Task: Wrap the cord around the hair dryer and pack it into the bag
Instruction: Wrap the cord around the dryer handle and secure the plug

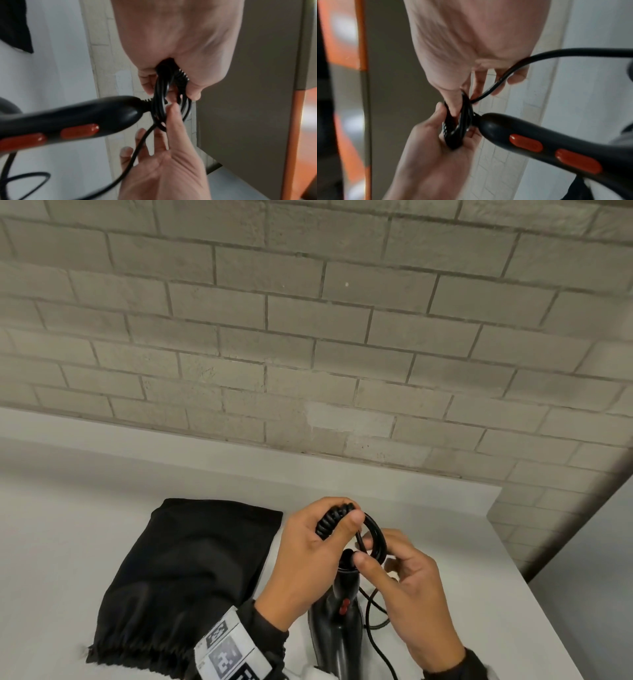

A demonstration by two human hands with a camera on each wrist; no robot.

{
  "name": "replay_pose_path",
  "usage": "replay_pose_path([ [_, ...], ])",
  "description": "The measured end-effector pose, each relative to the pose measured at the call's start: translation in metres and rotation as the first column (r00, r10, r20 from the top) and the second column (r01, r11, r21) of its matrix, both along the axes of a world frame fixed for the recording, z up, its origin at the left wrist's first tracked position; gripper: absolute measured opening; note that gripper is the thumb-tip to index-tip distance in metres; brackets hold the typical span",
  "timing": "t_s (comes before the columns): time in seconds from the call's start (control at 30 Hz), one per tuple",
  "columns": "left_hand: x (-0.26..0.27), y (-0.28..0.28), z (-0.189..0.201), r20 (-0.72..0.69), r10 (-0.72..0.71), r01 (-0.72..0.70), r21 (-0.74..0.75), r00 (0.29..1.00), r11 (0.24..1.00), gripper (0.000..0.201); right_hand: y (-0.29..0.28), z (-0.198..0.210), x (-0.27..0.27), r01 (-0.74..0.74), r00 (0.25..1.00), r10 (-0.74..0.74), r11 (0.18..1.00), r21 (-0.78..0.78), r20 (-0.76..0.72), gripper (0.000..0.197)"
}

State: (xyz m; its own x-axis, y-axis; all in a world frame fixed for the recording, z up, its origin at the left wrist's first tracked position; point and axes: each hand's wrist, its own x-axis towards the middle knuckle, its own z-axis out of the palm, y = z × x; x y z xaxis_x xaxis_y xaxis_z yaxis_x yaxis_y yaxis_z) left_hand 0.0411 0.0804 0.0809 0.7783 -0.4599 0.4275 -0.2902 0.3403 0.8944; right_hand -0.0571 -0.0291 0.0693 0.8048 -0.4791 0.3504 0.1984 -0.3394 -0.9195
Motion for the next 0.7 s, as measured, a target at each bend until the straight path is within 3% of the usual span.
replay_pose_path([
  [0.07, -0.001, 0.0, 0.0, -0.069, 0.026, -0.028, -0.03, 0.997, 0.999, 0.016, 0.005, -0.003, 0.002, 0.212, 0.977, -0.205, 0.965, -0.152, 0.066, 0.034],
  [0.13, -0.002, -0.002, 0.0, -0.115, 0.028, -0.034, -0.048, 0.993, 0.998, 0.017, 0.011, -0.004, 0.002, 0.4, 0.913, -0.325, 0.831, -0.387, 0.247, 0.028],
  [0.2, -0.002, -0.003, 0.0, -0.126, 0.028, -0.035, -0.054, 0.992, 0.998, 0.015, 0.017, -0.009, 0.004, 0.45, 0.892, -0.352, 0.646, -0.616, 0.283, 0.012],
  [0.23, -0.002, -0.003, 0.0, -0.121, 0.035, -0.042, -0.056, 0.992, 0.998, 0.013, 0.018, -0.013, 0.005, 0.453, 0.886, -0.383, 0.592, -0.667, 0.261, 0.019],
  [0.3, -0.001, -0.003, 0.0, -0.07, 0.064, -0.068, -0.051, 0.996, 0.996, 0.012, 0.02, -0.015, 0.005, 0.435, 0.887, -0.415, 0.606, -0.666, 0.202, 0.025],
  [0.37, -0.002, -0.003, -0.001, 0.003, 0.102, -0.102, -0.039, 0.995, 0.994, 0.013, 0.027, -0.009, 0.001, 0.4, 0.906, -0.407, 0.732, -0.551, 0.117, 0.02],
  [0.47, 0.0, -0.006, -0.006, 0.093, 0.15, -0.147, -0.033, 0.984, 0.989, 0.012, 0.033, 0.009, -0.004, 0.277, 0.955, -0.281, 0.959, -0.057, -0.096, 0.014],
  [0.5, 0.001, -0.007, -0.007, 0.126, 0.169, -0.166, -0.031, 0.978, 0.986, 0.012, 0.033, 0.017, -0.005, 0.212, 0.972, -0.191, 0.965, 0.157, -0.135, 0.019],
  [0.53, 0.002, -0.008, -0.008, 0.152, 0.189, -0.186, -0.029, 0.97, 0.982, 0.014, 0.032, 0.025, -0.007, 0.149, 0.983, -0.097, 0.918, 0.367, -0.157, 0.026],
  [0.6, 0.003, -0.009, -0.008, 0.187, 0.215, -0.213, -0.029, 0.959, 0.977, 0.017, 0.025, 0.037, -0.011, 0.052, 0.989, 0.049, 0.768, 0.639, -0.14, 0.033],
  [0.67, 0.004, -0.01, -0.008, 0.21, 0.216, -0.217, -0.023, 0.953, 0.976, 0.019, 0.017, 0.038, -0.015, 0.001, 0.989, 0.101, 0.714, 0.7, -0.105, 0.034],
  [0.7, 0.005, -0.01, -0.008, 0.208, 0.215, -0.216, -0.022, 0.954, 0.976, 0.019, 0.017, 0.035, -0.018, 0.003, 0.989, 0.089, 0.78, 0.626, -0.116, 0.034],
])
